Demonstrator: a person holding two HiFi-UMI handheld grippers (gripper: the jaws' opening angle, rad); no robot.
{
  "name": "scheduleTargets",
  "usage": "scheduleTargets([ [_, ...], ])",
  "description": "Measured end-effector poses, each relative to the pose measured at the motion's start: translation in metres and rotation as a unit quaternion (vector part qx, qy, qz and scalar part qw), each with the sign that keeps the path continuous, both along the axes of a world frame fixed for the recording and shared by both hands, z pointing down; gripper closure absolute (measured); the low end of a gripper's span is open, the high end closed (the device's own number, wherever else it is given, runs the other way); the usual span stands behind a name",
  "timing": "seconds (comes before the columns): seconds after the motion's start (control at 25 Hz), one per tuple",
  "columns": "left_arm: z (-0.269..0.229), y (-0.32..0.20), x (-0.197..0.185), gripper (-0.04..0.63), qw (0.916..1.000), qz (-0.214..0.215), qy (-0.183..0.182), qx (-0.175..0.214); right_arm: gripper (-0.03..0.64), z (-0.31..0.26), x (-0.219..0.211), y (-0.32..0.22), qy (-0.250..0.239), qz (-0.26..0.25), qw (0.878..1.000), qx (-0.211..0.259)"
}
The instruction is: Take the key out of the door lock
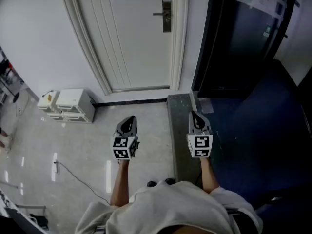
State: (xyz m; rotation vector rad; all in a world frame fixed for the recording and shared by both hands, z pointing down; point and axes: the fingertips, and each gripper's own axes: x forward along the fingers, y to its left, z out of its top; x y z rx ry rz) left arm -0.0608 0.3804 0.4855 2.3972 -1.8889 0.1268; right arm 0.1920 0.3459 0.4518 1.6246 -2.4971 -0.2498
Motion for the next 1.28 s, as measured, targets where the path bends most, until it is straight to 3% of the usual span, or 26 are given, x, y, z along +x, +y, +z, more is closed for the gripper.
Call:
scheduleTargets([
  [0.6, 0.007, -0.007, 0.025, 0.577, 1.0000, -0.003, 0.007, -0.006, 0.594, 0.004, 0.013, -0.006, -0.005, -0.011, 1.000, 0.001],
  [1.28, 0.019, -0.057, 0.067, 0.577, 0.9999, -0.008, 0.006, -0.008, 0.594, 0.013, 0.039, -0.064, -0.003, -0.031, 1.000, 0.000],
])
